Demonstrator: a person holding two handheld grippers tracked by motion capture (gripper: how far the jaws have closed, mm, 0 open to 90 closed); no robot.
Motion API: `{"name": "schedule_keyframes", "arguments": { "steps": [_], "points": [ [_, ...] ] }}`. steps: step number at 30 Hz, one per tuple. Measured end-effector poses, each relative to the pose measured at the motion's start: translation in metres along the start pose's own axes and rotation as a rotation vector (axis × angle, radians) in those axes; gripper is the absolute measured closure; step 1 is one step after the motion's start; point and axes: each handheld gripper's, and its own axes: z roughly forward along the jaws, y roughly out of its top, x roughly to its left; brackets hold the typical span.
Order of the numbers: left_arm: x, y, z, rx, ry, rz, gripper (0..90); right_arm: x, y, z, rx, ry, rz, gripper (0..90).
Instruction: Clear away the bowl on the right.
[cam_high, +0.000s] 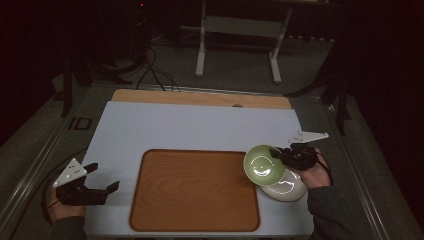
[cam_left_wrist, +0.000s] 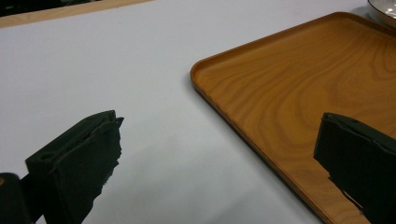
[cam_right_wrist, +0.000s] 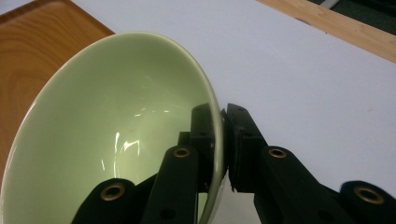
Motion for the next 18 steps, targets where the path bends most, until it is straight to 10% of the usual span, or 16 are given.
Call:
{"name": "schedule_keyframes", "arguments": {
  "steps": [18],
  "points": [
    [-0.001, 0.001, -0.001, -0.008, -0.004, 0.006, 0.7, 0.011, 0.009, 0.005, -0.017, 0.026, -0.013, 81.9]
  ]
}}
